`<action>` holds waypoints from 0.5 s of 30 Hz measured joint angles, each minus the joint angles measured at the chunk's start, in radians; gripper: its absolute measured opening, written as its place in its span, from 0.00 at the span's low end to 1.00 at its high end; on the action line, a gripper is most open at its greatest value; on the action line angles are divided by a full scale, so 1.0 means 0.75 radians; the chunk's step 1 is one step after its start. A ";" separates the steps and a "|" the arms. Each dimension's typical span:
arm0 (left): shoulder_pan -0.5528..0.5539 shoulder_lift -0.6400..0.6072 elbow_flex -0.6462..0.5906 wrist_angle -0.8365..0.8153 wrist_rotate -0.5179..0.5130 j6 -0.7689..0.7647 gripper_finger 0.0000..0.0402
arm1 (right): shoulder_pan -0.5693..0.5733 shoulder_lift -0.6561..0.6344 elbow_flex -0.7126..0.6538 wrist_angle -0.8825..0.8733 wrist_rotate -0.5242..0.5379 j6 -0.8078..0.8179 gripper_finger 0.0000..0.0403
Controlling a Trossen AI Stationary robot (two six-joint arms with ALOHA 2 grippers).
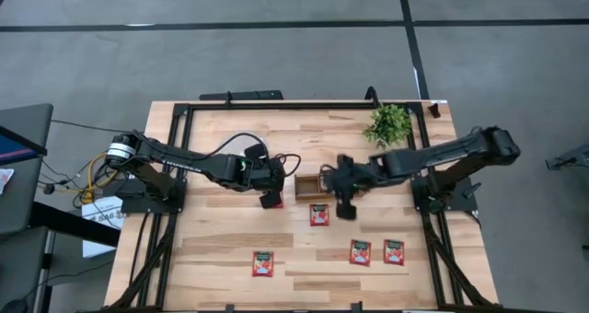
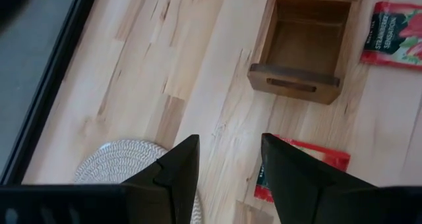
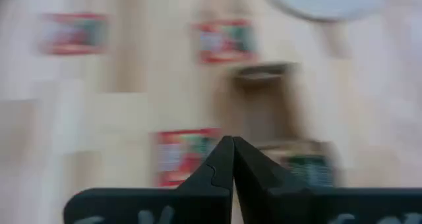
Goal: Pick & Place Tea
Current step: Put the red tea bag into the left section of the wooden organizer
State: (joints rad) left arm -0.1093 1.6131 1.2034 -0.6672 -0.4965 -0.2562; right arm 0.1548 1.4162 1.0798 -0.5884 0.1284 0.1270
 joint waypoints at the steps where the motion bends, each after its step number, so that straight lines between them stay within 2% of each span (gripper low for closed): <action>1: 0.000 0.000 0.000 -0.007 0.000 0.000 0.39 | 0.022 -0.016 0.000 0.006 -0.062 0.018 0.00; 4: 0.000 0.000 0.000 -0.005 0.000 0.001 0.39 | 0.100 -0.019 -0.001 -0.008 -0.136 0.125 0.00; 8: 0.000 0.000 -0.014 -0.005 0.025 0.000 0.39 | 0.208 0.041 -0.002 -0.054 -0.145 0.258 0.00; 15: -0.022 0.001 -0.173 0.009 0.157 -0.097 0.39 | 0.408 0.104 -0.005 -0.273 -0.188 0.593 0.00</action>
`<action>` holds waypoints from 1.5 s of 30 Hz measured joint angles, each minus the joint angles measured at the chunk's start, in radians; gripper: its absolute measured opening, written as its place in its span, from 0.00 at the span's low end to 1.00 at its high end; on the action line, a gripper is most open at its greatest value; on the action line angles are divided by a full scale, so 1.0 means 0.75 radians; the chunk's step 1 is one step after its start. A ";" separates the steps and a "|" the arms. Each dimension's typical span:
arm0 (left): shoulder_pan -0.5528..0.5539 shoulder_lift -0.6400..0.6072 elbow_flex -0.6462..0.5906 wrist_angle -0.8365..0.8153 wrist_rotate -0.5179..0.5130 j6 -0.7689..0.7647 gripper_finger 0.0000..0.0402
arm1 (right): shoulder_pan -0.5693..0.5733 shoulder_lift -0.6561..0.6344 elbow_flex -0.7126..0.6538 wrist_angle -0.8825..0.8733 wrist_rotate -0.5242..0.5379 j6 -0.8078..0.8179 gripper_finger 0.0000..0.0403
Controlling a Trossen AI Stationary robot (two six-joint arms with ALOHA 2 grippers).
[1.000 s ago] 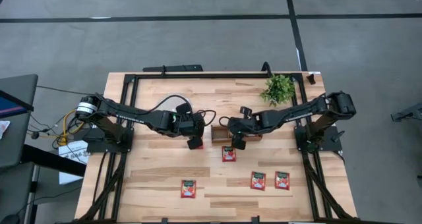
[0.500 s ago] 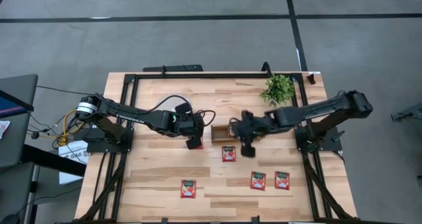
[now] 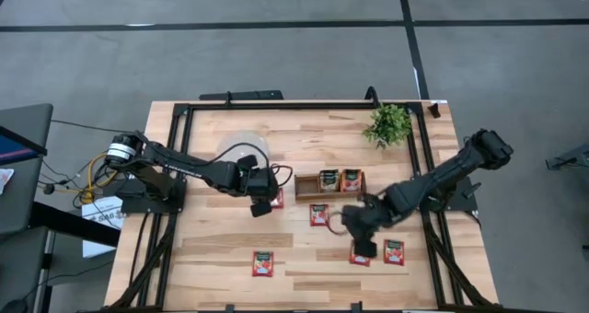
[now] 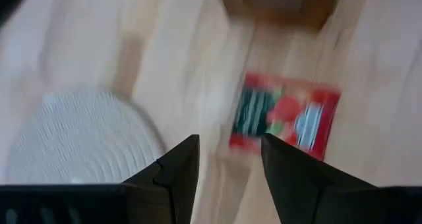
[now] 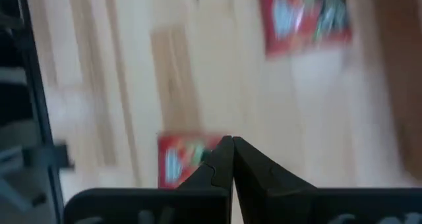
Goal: Pick & Place Tea
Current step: Put the red tea bag into the left section of the wooden organizer
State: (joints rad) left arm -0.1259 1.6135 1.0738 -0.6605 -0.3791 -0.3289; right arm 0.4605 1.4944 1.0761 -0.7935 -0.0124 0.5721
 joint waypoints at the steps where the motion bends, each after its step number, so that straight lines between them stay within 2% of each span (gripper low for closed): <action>1: -0.008 0.000 -0.030 -0.001 0.000 -0.026 0.39 | 0.033 -0.001 0.000 -0.037 0.000 0.042 0.00; 9: -0.107 -0.008 -0.133 0.013 0.002 -0.153 0.39 | 0.351 -0.011 -0.005 -0.301 0.000 0.451 0.00; 16: -0.144 -0.009 -0.133 0.125 0.009 -0.155 0.39 | 0.543 -0.011 -0.077 -0.332 0.014 0.683 0.00; 21: -0.144 -0.009 -0.133 0.193 0.081 -0.161 0.39 | 0.556 -0.011 -0.175 -0.319 -0.017 0.703 0.04; 27: -0.147 -0.010 -0.097 0.198 0.151 -0.208 0.39 | 0.553 -0.011 -0.258 -0.248 -0.056 0.633 0.21; 33: -0.147 -0.010 -0.062 0.196 0.152 -0.217 0.39 | 0.573 -0.011 -0.351 -0.156 -0.054 0.651 0.35; 45: -0.147 -0.010 -0.023 0.197 0.152 -0.244 0.39 | 0.576 -0.011 -0.517 0.066 -0.056 0.712 0.35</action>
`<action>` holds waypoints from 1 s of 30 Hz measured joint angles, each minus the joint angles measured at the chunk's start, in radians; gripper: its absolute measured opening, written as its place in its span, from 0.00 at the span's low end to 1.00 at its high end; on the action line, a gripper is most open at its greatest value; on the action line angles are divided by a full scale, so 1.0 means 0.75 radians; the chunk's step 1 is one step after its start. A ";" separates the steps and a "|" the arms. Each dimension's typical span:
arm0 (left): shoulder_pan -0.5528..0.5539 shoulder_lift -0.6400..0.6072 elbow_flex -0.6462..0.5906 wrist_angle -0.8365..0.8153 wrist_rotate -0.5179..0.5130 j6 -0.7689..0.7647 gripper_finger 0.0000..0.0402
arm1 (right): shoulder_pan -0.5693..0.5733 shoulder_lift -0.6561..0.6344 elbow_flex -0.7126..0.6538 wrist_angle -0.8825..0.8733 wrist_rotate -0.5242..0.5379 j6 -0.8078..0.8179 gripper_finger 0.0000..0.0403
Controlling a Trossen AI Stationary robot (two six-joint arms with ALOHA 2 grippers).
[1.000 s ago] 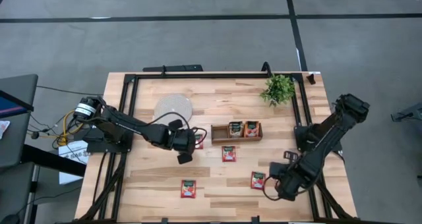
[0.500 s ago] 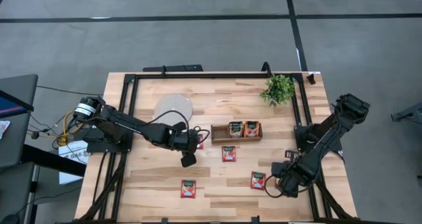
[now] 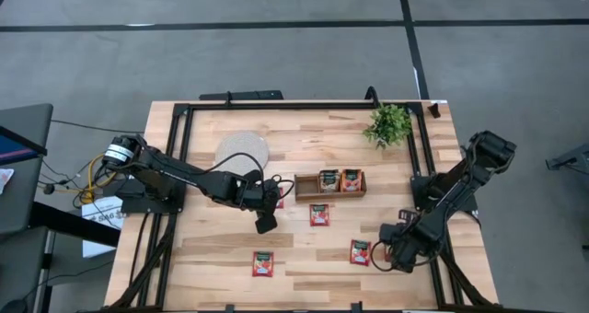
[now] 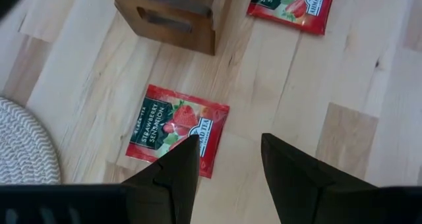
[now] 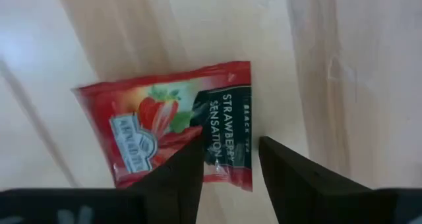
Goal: Pick & Place Tea
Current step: Put the red tea bag into the left section of the wooden organizer
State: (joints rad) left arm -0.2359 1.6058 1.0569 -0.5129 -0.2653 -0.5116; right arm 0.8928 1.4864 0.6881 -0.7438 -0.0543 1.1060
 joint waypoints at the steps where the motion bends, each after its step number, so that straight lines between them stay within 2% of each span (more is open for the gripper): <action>1: 0.000 0.000 0.000 0.000 0.000 0.000 0.39 | 0.002 -0.003 -0.016 0.020 0.000 0.013 0.35; 9: 0.000 0.000 0.000 0.001 0.000 -0.001 0.39 | 0.005 -0.011 -0.076 0.086 -0.011 0.051 0.35; 24: 0.000 0.000 0.000 0.004 0.000 0.005 0.39 | 0.000 -0.001 -0.037 0.045 -0.013 0.051 0.02; 30: 0.000 0.000 0.000 0.005 0.000 0.012 0.39 | -0.039 0.004 0.002 -0.057 -0.013 0.098 0.01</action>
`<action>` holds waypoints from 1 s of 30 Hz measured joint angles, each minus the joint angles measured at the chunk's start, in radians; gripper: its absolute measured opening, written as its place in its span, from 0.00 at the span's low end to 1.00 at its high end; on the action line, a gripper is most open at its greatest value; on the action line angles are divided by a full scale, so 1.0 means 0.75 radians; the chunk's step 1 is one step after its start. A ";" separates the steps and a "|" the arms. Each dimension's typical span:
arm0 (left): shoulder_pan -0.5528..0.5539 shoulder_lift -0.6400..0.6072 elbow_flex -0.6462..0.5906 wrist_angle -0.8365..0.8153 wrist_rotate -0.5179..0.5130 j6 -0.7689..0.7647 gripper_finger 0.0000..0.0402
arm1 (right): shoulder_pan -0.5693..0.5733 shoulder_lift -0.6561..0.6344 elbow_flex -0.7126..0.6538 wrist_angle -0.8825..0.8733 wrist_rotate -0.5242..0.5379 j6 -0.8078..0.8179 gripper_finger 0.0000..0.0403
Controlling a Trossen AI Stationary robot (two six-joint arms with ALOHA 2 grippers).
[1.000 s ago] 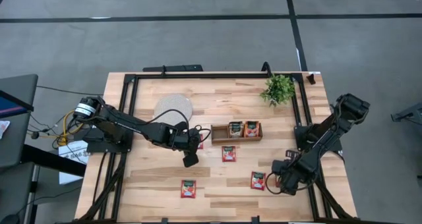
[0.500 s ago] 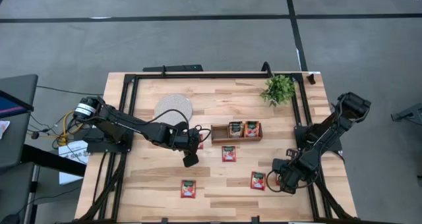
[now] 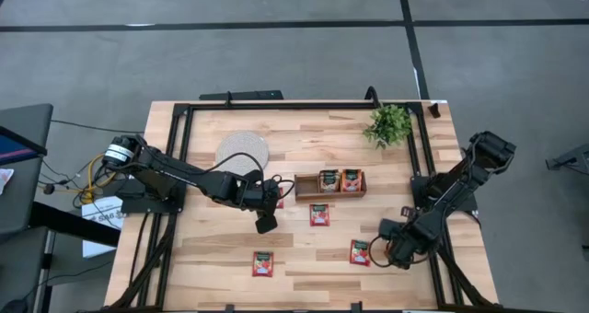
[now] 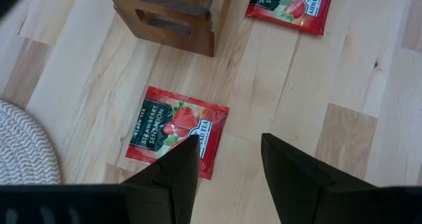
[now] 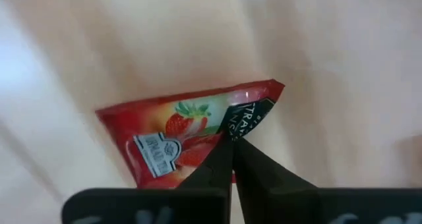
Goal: Pick & Place Tea
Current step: Put the red tea bag into the left section of the wooden organizer
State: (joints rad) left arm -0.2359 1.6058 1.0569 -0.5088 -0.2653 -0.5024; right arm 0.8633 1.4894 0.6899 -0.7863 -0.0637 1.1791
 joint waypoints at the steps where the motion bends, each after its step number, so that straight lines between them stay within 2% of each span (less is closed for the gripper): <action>1: 0.000 0.000 0.000 0.001 0.000 0.000 0.39 | -0.007 0.000 0.011 -0.029 0.004 0.002 0.01; 6: 0.000 0.000 0.000 0.026 0.000 0.000 0.39 | -0.037 0.000 0.094 -0.158 0.041 0.001 0.00; 13: 0.000 0.000 0.033 0.030 0.000 0.042 0.39 | -0.063 -0.001 0.339 -0.336 0.240 0.000 0.00; 20: 0.000 0.000 0.146 0.030 -0.048 0.210 0.39 | -0.176 0.007 0.629 -0.533 0.554 -0.090 0.00; 27: 0.000 0.000 0.288 0.030 -0.061 0.351 0.39 | -0.356 0.007 0.782 -0.533 0.913 -0.359 0.00; 30: 0.000 0.000 0.355 0.030 -0.061 0.372 0.39 | -0.437 0.007 0.805 -0.473 1.024 -0.516 0.00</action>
State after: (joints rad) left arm -0.2357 1.6058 1.3232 -0.4863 -0.3107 -0.2236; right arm 0.5355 1.4944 1.2938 -1.1410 0.7046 0.7923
